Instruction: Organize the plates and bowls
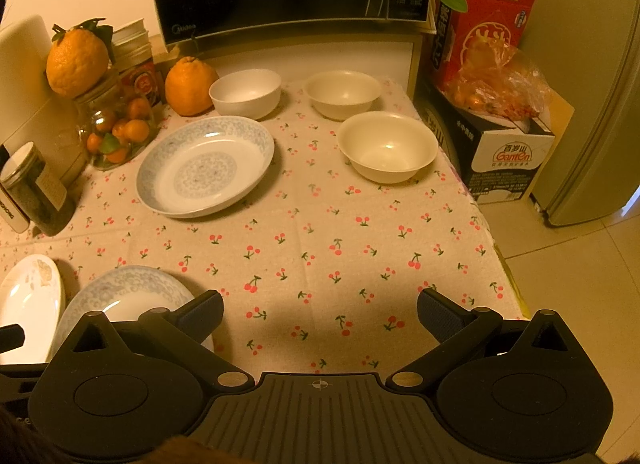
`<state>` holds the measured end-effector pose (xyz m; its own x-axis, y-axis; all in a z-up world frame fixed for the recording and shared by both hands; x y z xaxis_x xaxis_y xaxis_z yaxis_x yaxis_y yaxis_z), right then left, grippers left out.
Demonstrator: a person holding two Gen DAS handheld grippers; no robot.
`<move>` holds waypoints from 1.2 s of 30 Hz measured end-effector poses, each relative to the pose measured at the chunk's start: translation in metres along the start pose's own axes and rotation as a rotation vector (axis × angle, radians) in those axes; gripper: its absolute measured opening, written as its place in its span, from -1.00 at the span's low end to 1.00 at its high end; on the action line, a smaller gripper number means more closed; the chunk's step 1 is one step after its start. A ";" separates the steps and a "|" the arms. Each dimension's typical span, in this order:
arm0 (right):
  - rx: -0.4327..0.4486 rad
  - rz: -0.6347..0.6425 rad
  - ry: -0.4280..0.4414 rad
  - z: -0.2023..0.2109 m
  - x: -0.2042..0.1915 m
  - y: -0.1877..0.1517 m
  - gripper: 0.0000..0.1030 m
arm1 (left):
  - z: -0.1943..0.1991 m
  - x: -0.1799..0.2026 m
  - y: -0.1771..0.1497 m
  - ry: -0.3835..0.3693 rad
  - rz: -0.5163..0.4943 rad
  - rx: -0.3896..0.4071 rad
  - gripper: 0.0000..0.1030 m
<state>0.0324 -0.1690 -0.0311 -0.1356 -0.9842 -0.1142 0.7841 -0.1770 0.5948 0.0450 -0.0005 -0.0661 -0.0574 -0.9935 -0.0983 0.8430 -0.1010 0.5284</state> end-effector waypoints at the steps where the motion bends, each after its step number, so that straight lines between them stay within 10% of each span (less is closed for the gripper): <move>1: 0.000 0.000 -0.001 0.000 0.000 0.000 1.00 | 0.000 0.000 0.000 0.000 0.000 0.001 0.99; 36: -0.010 -0.035 0.106 -0.013 -0.004 0.035 1.00 | -0.010 -0.004 0.030 -0.109 0.011 0.026 0.92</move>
<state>0.0687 -0.1709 -0.0202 -0.0987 -0.9708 -0.2185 0.7861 -0.2107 0.5810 0.0753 0.0006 -0.0583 -0.1068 -0.9943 -0.0009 0.8301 -0.0896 0.5504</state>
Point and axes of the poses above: each gripper's, at about its wrist camera, not at the fingertips, and z roughly against the way its jaws point, x to its right, y to its top, the point moved 8 cm from there along -z, roughly the way its jaws point, and after that the axes turned 5 degrees about -z, right-handed, at the moved point
